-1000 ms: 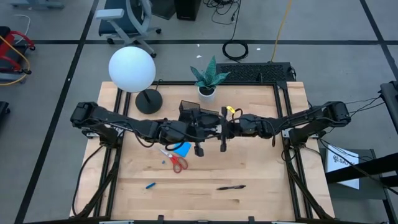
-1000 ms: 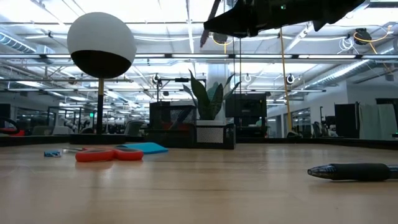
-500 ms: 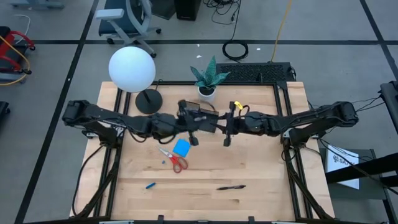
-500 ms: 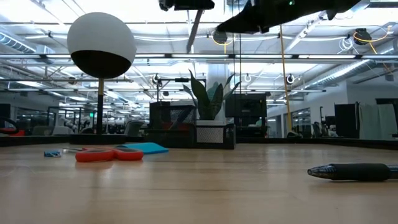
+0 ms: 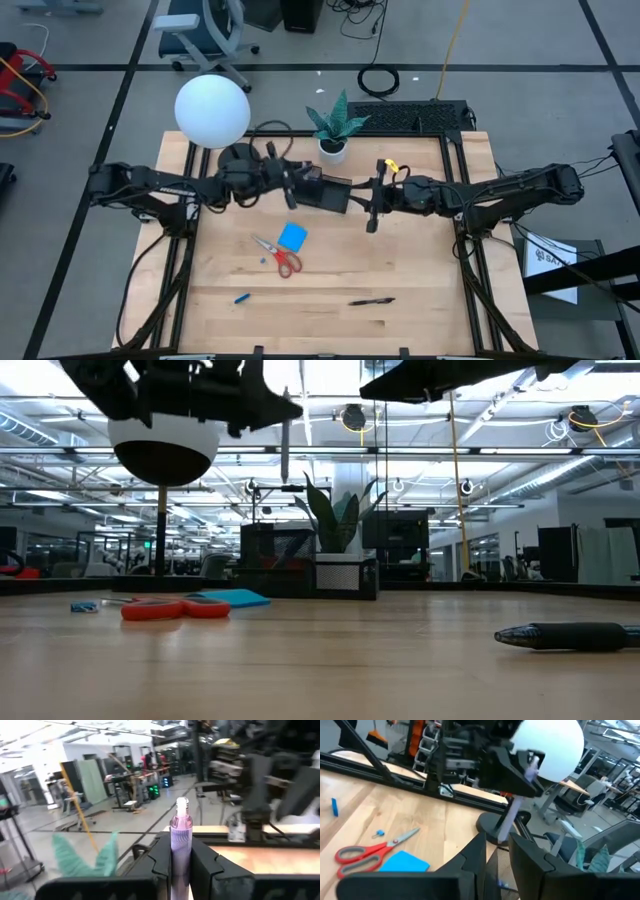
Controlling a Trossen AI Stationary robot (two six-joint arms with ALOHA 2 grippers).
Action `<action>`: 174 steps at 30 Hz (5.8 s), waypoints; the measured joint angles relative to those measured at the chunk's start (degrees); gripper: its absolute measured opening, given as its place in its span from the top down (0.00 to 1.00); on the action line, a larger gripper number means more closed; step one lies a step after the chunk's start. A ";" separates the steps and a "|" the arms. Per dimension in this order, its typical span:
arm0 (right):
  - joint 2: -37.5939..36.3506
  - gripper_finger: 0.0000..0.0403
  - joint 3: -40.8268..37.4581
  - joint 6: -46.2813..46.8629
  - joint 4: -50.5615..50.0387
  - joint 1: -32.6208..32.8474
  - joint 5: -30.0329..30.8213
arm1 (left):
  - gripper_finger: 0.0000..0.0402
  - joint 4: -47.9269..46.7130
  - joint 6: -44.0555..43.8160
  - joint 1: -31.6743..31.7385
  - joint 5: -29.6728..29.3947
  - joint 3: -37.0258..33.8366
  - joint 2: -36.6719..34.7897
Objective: Pick and place office supplies into organizer
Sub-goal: Put the purple pen into the desk organizer, then put the black pen into the desk organizer
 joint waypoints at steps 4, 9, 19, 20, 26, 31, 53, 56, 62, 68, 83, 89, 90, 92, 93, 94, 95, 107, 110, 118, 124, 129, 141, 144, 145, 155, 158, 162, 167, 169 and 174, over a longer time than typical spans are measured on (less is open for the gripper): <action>0.00 0.82 0.00 -0.03 0.51 -1.20 -0.20 | 0.91 2.00 -2.03 3.59 2.19 -2.76 0.13; 0.05 0.82 0.00 1.31 0.42 -3.06 -0.31 | 0.91 8.35 -3.78 6.38 3.96 -5.80 0.74; 1.07 0.82 -0.02 1.75 0.68 -3.64 -0.68 | 0.91 14.21 -4.96 9.59 5.83 -7.12 5.87; 1.15 0.82 -0.02 1.75 0.70 -3.64 -1.37 | 0.91 14.72 -5.24 9.92 6.23 -7.14 6.69; 1.66 0.82 -0.02 1.75 0.90 -3.71 -3.74 | 0.91 19.11 -6.03 12.37 6.64 -7.12 12.01; 1.77 0.82 -0.02 1.73 0.86 -3.75 -3.61 | 0.91 21.61 -6.92 13.50 6.89 -7.12 16.42; 1.77 0.82 -0.02 1.70 0.79 -3.75 -3.52 | 0.91 27.97 -8.87 13.97 10.17 -7.10 23.29; 1.77 0.82 -0.02 1.70 0.79 -3.75 -3.51 | 0.82 27.15 -9.61 13.89 9.72 -7.12 23.29; 1.77 0.82 -0.02 1.68 0.78 -3.77 -3.52 | 0.61 27.05 -10.84 13.93 9.38 -7.12 23.31; 1.77 0.82 -0.02 1.67 0.38 -3.77 -3.50 | 0.54 27.03 -12.13 13.83 9.64 -7.12 23.06; 1.77 0.82 -0.02 0.14 -3.02 -2.99 -3.59 | 0.53 22.19 -9.48 8.69 9.94 -7.10 12.23; 1.77 0.82 -0.02 3.45 -3.81 -2.94 -9.33 | 0.53 14.26 -7.27 6.38 6.66 -7.10 5.39; 1.77 0.82 -0.02 4.24 -3.82 -2.94 -10.53 | 0.53 12.98 -7.21 6.12 5.93 -7.10 4.48; 1.77 0.82 -0.02 5.49 -3.84 -2.92 -13.08 | 0.53 11.35 -7.17 5.68 4.75 -7.10 3.14; 1.77 0.82 -0.02 5.98 -3.80 -2.77 -14.21 | 0.53 10.58 -7.16 5.54 4.60 -7.10 2.60; 1.77 0.82 -0.02 6.16 -3.49 -2.55 -15.26 | 0.53 10.06 -7.17 5.47 4.59 -7.10 2.14; 1.78 0.82 -0.02 6.08 -2.85 -2.16 -15.88 | 0.53 9.66 -7.17 5.44 4.60 -7.10 1.73; 1.25 0.82 0.02 1.69 -1.07 1.09 -16.95 | 0.53 7.45 -7.19 5.27 4.58 -7.10 0.98; 1.33 0.82 -0.04 8.02 -2.09 1.04 -16.94 | 0.53 7.47 -6.72 5.27 4.57 -7.10 0.98; 1.76 0.82 2.01 13.72 -16.81 5.93 -13.41 | 0.53 7.47 -6.71 5.27 4.53 -7.10 0.98; 5.98 0.82 11.74 21.09 -37.33 11.04 -9.02 | 0.53 7.47 -6.07 5.27 3.97 -7.10 0.98; 12.53 0.82 19.60 26.42 -52.65 15.20 -9.00 | 0.53 6.95 -6.17 5.23 3.58 -7.10 0.98; 24.62 0.82 28.57 39.29 -68.84 21.02 -14.23 | 0.53 6.07 -6.21 5.23 3.00 -7.10 1.00; 26.50 0.82 28.57 41.88 -69.62 22.58 -16.72 | 0.53 6.05 -6.22 5.23 3.00 -7.10 1.00; 26.96 0.82 28.57 42.87 -70.04 23.13 -17.09 | 0.53 5.97 -6.22 5.23 3.00 -7.10 1.00; 28.47 0.82 28.57 49.88 -69.68 27.69 -17.23 | 0.53 4.31 -6.07 5.23 2.98 -7.10 1.02; 30.20 0.82 28.57 50.33 -68.22 27.69 -18.67 | 0.53 4.32 -6.20 5.23 3.00 -7.10 1.02; 35.53 0.82 30.30 48.89 -67.37 27.69 -20.71 | 0.53 4.34 -6.59 5.23 3.00 -7.10 1.02; 42.85 0.82 37.33 45.76 -69.95 28.01 -21.83 | 0.53 3.57 -8.29 5.23 3.02 -7.10 1.02; 44.91 0.82 40.57 44.53 -71.80 28.68 -19.83 | 0.53 3.18 -9.17 5.23 3.04 -7.10 1.02; 46.87 0.82 43.32 44.01 -73.06 29.63 -18.03 | 0.53 1.89 -9.39 5.23 3.06 -7.10 1.02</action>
